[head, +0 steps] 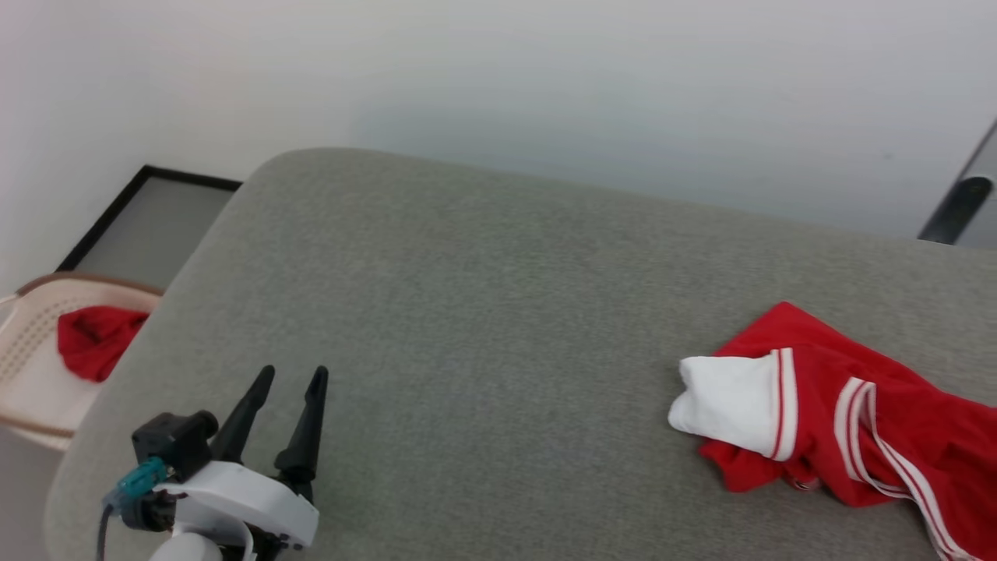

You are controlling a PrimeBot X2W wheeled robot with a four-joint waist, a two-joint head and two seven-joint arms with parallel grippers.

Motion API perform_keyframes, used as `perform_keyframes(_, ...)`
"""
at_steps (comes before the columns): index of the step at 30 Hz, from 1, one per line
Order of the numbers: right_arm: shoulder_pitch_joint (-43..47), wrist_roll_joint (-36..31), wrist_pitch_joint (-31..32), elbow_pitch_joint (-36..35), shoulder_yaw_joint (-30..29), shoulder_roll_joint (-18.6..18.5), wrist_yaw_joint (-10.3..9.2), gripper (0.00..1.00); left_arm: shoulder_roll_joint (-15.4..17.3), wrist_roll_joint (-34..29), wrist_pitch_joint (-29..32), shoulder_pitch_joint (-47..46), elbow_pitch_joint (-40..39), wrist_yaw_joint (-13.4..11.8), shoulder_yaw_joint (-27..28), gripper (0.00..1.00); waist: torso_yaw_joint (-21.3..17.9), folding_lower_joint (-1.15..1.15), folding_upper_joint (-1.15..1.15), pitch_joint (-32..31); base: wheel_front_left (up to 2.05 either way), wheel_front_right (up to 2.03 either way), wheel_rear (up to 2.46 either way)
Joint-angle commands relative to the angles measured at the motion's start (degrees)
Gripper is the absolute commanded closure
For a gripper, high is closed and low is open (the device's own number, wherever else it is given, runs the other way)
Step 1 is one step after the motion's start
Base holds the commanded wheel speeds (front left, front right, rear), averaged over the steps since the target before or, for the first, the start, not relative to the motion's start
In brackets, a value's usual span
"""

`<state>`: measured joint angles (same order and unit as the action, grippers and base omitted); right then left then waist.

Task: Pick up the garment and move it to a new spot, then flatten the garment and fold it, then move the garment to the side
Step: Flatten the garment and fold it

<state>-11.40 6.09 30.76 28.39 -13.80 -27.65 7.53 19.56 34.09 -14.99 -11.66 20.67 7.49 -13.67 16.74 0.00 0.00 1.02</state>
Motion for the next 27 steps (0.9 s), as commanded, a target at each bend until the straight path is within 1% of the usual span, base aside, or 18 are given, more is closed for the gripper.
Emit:
perform_keyframes(1, -0.3, 0.7, -1.4, -1.0, 0.9, 0.1, -0.08, 0.0, 0.5, 0.4, -0.1, -0.2, 0.1, 0.0, -0.1, 0.0, -1.9, 0.0, 0.0, -1.0, 0.0, 0.0, 0.0)
perform_keyframes(6, 0.3, 1.8, -7.1, -5.8, 3.1, 0.6, -0.08, 0.0, 1.5, 1.3, 1.2, -0.2, -0.1, -0.1, -0.2, 0.0, -5.1, 0.0, 0.0, -1.9, 0.0, 0.0, 0.0)
perform_keyframes(10, 1.9, 1.5, -14.5, -10.5, 4.9, 1.8, -0.08, 0.0, 1.7, 2.7, 3.9, -0.5, -1.2, -0.2, -0.3, 0.0, -7.7, 0.0, 0.0, -2.3, 0.0, 0.0, 0.0)
perform_keyframes(12, 2.5, 0.6, -19.3, -12.8, 5.6, 2.8, -0.08, 0.0, 1.9, 3.5, 5.6, -0.9, -2.3, -0.3, -0.4, 0.0, -9.1, 0.0, 0.0, -2.3, 0.0, 0.0, 0.0)
perform_keyframes(17, 4.2, -2.7, -29.6, -15.9, 5.4, 7.0, -0.08, 0.0, 2.0, 6.4, 10.5, -1.7, -5.4, -0.6, -0.1, 0.0, -12.4, 0.0, 0.0, -1.6, 0.0, 0.0, 0.0)
perform_keyframes(18, 4.2, -2.7, -29.6, -15.9, 5.4, 7.0, -0.08, 0.0, 2.0, 6.4, 10.5, -1.7, -5.4, -0.6, -0.1, 0.0, -12.4, 0.0, 0.0, -1.6, 0.0, 0.0, 0.0)
perform_keyframes(23, 6.0, -6.0, -37.3, -17.8, 4.3, 11.9, -0.08, 0.0, 2.8, 9.7, 15.6, -3.6, -9.3, -0.2, -1.2, 0.0, -15.6, 0.0, 0.0, -0.6, 0.0, 0.0, 0.0)
perform_keyframes(27, 7.1, -8.2, -40.5, -18.0, 2.1, 15.1, -0.07, 0.0, 3.5, 11.9, 19.9, -5.9, -11.9, 0.0, -3.0, 0.0, -18.1, 0.0, 0.0, 0.4, 0.0, 0.0, 0.0)
